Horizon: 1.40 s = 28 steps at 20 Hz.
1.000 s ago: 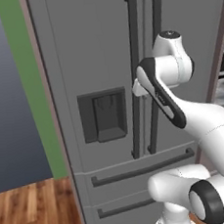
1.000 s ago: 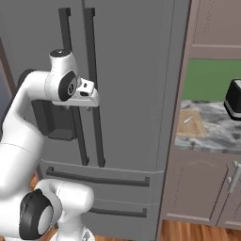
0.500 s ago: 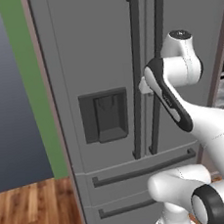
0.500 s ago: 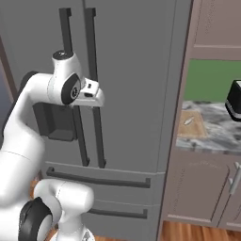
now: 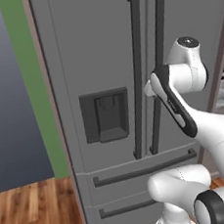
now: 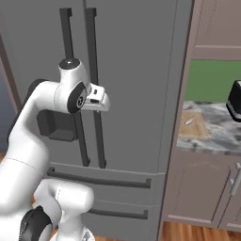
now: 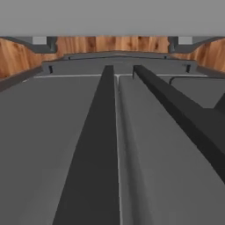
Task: Retrieve a lemon from the fridge and place it on the cutting board with the fish.
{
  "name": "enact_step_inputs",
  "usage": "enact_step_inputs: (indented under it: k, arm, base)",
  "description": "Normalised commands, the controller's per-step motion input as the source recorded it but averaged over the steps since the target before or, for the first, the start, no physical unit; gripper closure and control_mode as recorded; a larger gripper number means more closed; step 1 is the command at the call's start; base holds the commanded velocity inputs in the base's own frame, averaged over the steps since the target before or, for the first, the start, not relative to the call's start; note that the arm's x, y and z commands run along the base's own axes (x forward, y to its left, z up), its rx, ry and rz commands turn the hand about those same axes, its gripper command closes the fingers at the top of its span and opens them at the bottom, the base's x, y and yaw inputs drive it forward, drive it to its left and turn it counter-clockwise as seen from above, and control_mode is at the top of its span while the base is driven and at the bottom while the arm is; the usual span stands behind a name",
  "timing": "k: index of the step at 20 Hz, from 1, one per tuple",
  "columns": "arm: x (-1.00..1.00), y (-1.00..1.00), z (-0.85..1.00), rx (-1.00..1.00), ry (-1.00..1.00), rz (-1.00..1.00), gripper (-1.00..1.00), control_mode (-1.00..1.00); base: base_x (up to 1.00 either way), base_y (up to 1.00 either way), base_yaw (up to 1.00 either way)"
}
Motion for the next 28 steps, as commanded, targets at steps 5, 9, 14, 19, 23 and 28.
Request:
enact_step_inputs:
  k: [5,9,14,19,23,28]
  arm:
    - [0.32,-0.15,-0.04,0.00,-0.20,0.02,-1.00,-1.00]
    - [0.37,0.00,-0.01,0.00,-0.11,0.00,-1.00,-1.00]
    - [0.49,0.00,-0.01,0.00,-0.03,0.00,-1.00,-1.00]
    - [0.47,0.00,-0.02,0.00,-0.03,0.00,-1.00,-1.00]
    - [0.41,0.00,-0.09,0.00,-0.13,0.01,-1.00,-1.00]
    - [0.32,0.00,-0.20,0.00,-0.26,0.05,1.00,-1.00]
  base:
    - [0.00,0.00,0.00]
    - [0.00,0.00,0.00]
    - [0.00,0.00,0.00]
    - [0.00,0.00,0.00]
    - [0.00,0.00,0.00]
    - [0.00,0.00,0.00]
